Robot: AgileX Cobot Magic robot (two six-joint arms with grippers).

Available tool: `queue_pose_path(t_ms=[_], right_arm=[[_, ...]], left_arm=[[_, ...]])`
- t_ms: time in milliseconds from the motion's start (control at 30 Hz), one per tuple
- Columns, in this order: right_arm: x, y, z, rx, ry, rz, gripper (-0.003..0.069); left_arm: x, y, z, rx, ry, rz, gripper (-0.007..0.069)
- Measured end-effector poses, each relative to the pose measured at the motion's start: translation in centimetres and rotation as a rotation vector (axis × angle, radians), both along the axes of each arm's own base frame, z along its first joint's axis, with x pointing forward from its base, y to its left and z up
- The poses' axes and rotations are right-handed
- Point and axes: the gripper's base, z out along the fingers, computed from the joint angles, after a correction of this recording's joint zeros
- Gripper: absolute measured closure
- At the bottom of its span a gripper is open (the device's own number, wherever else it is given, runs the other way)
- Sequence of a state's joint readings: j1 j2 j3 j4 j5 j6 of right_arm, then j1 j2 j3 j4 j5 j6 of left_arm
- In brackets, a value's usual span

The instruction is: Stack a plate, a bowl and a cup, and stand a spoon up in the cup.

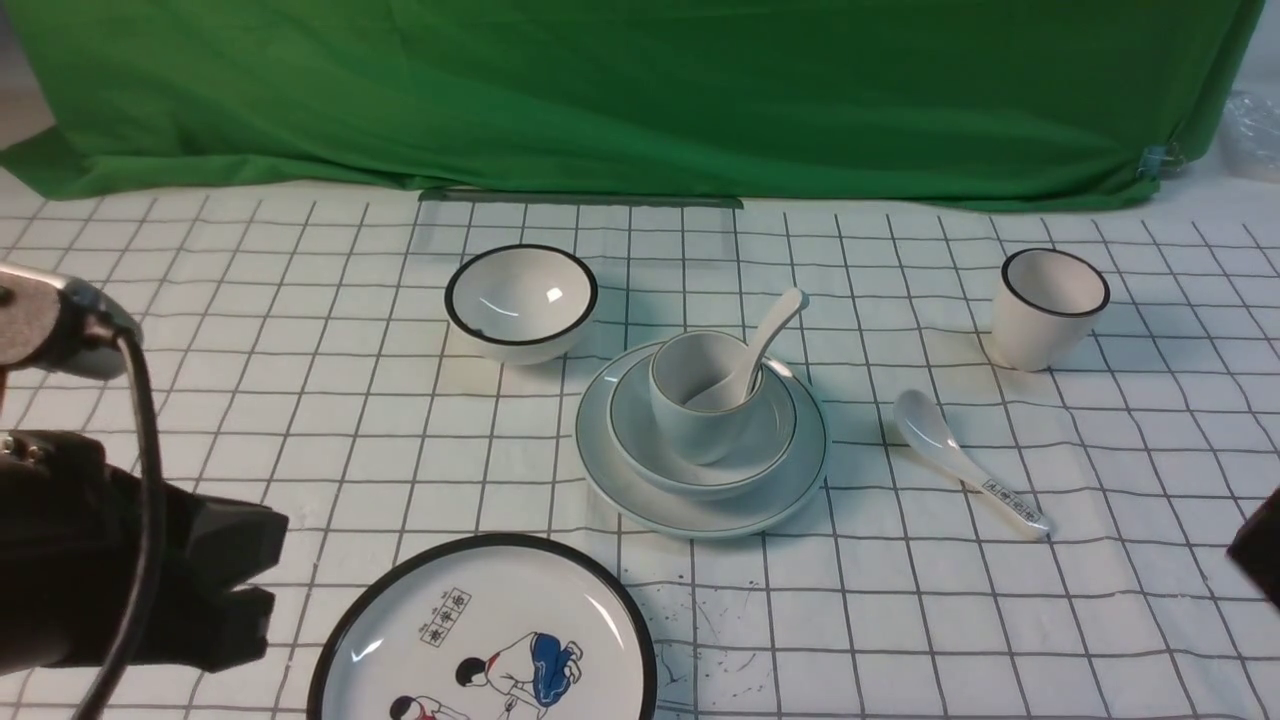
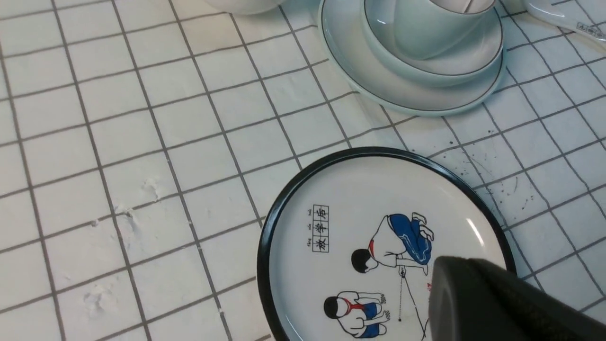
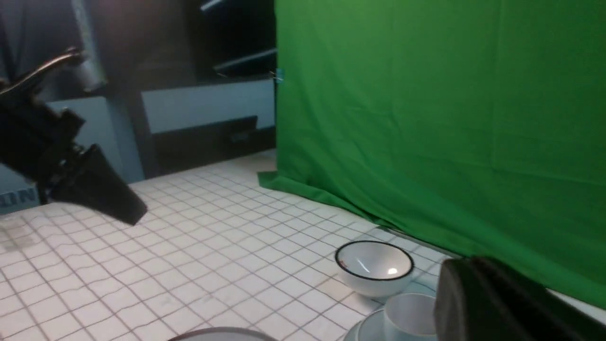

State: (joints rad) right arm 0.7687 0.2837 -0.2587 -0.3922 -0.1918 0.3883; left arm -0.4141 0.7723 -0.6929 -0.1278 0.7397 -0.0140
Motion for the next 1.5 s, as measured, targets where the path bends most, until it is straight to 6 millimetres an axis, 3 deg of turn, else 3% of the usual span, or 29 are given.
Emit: queue_pose_path(t_ms=[67,233,367,633,933,1167,1333,1500], right_arm=[[-0.2,0.1,-1.1,0.035,-0.004,0.027,0.0624],[-0.4,0.2,-1.1,0.089,-0.037,0.054,0.0592],[-0.5,0.2,-0.9,0.098,-0.046,0.058,0.0570],[-0.4,0.2,-1.1,0.089,-0.037,0.054,0.0544],[-0.4,0.2,-1.1,0.089,-0.037,0.054,0.0518],[-0.4,0.2,-1.1,0.090,-0.036,0.054,0.0501],[-0.4,0.2,-1.1,0.090,-0.036,0.054,0.0495],[-0.4,0.2,-1.1,0.089,-0.035,0.054,0.0482]], left_arm=[[-0.3,0.0,0.0,-0.025,0.011,0.011,0.0624],[-2.9,0.7,-0.3,-0.144,-0.038,0.027,0.0624],[-6.2,2.4,-0.4,-0.242,-0.237,0.044,0.0624],[-9.5,4.0,0.8,-0.396,-0.490,0.056,0.0624],[-9.8,4.1,0.9,-0.404,-0.503,0.052,0.0624],[-8.9,4.4,0.3,-0.286,-0.648,0.058,0.0624],[-8.1,4.5,-1.9,-0.215,-0.741,0.082,0.0624],[-7.4,5.4,-6.8,-0.130,-0.764,0.282,0.0623]])
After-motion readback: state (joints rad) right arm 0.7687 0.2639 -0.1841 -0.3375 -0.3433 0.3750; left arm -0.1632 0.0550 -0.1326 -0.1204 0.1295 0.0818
